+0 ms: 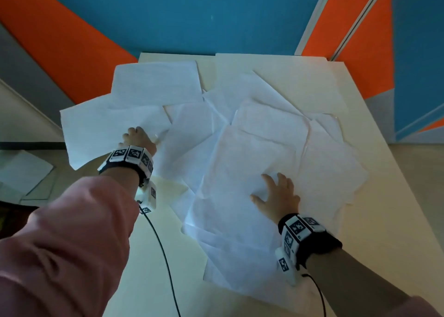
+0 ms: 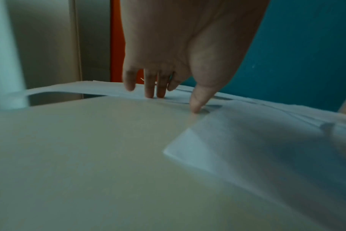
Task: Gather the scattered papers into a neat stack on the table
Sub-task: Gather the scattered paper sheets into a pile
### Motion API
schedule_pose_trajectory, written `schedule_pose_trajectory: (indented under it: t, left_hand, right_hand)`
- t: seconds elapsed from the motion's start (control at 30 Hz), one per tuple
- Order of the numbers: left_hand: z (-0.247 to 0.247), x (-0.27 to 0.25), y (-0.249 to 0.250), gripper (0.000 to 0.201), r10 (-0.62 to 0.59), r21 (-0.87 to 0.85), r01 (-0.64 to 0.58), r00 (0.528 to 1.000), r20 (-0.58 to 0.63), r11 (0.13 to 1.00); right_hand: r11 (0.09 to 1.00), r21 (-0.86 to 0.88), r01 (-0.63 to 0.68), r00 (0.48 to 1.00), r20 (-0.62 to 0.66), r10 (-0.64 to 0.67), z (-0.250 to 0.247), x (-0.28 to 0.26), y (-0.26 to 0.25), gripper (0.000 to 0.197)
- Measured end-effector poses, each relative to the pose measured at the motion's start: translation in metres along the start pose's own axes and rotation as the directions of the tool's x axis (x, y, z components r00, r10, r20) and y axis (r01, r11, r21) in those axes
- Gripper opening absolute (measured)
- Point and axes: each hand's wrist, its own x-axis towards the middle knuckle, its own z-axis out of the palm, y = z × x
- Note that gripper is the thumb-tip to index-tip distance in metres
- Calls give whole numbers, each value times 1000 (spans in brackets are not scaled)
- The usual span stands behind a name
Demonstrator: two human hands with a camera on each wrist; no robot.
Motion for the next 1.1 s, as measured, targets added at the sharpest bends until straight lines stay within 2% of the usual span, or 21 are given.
schedule_pose_trajectory:
  t: [0.17,0.33,0.43,0.53,0.63,0.73,0.8,0.87,0.93,1.0,1.1]
  left_hand:
    - [-5,1,11,36,100,203,-101,995,16,974]
    - [-1,-16,20,33,213,178,-230,971,112,957]
    - [-3,-34,27,27,237,95,-245,968,87,965]
    - [-7,-62,50,30,283,-3,-284,957,59,959]
    - [-9,-89,80,31,361,-120,-355,932,36,927]
    - [-2,-114,110,31,448,-203,-427,891,75,881]
    - [8,-129,128,35,488,-275,-438,860,148,856]
    - [19,-137,143,43,513,-364,-409,818,262,837]
    - [23,-135,151,56,519,-381,-392,790,327,837]
    - [19,-121,149,62,505,-333,-412,817,279,848]
    - [6,-78,123,47,415,-318,-369,906,89,873]
  right_hand:
    - [1000,-24,2,1000,-3,-2,0,-2,-2,68]
    - [999,-39,16,1000,8,-16,-2,-1,-1,70]
    - [998,-48,28,1000,11,-28,-3,-1,2,70]
    - [998,-50,37,999,6,-37,-3,-1,2,71]
    - [997,-58,44,999,15,-44,-4,-2,2,70]
    - [998,-44,56,998,26,-55,-8,-3,5,67]
    - [997,70,43,999,-21,-42,-10,0,8,61]
    - [949,315,19,985,-167,36,-14,2,10,52]
    - [875,481,46,930,-340,138,-18,4,12,45]
    - [886,462,40,904,-394,165,-22,1,12,43]
    - [945,326,1,939,-326,111,-24,2,12,50]
